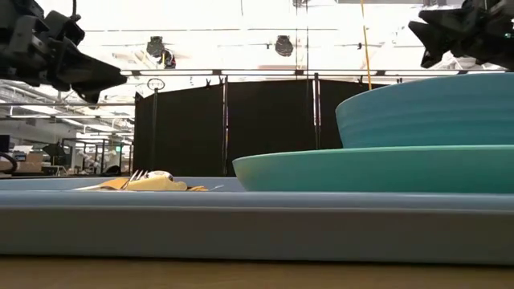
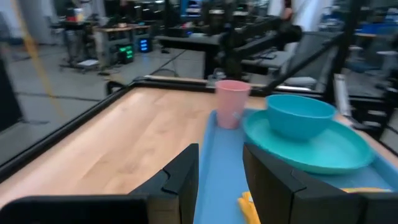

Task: Set up tray
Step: Return to Home Position

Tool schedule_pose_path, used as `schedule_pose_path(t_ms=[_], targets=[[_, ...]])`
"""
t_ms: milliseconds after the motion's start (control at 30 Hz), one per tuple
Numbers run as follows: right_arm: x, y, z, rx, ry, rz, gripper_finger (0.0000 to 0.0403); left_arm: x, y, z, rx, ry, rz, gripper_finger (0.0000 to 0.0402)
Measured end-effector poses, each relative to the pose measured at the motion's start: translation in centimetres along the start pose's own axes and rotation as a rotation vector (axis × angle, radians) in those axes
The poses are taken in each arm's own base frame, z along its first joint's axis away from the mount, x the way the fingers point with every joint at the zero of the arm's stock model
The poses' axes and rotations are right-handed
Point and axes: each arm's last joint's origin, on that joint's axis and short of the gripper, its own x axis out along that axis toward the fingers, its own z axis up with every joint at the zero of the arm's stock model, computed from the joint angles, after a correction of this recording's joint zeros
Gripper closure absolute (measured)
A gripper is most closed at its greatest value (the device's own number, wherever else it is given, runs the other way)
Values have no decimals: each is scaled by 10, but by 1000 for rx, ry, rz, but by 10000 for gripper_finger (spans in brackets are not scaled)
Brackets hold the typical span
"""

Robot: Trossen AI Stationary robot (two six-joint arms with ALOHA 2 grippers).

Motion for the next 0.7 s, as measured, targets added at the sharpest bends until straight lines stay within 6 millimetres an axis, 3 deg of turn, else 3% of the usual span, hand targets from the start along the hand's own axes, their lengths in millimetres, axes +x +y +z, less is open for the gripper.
schedule_pose_path(t_ms=[100, 233, 467, 567, 700], targets=[[0, -1, 2, 0, -51, -38, 273, 0, 7, -5, -28, 10, 69, 273], [-3, 19, 13, -25, -51, 63, 273, 1, 13, -7, -75, 15, 90, 273], [-16, 20, 15, 122, 88, -152, 273, 2, 16, -8, -83, 41, 51, 273], [-22, 13, 15, 92, 70, -272, 273, 2, 17, -9, -82, 52, 62, 273], [-34, -17, 0, 165, 15, -459, 273, 2, 18, -9, -83, 50, 77, 273]])
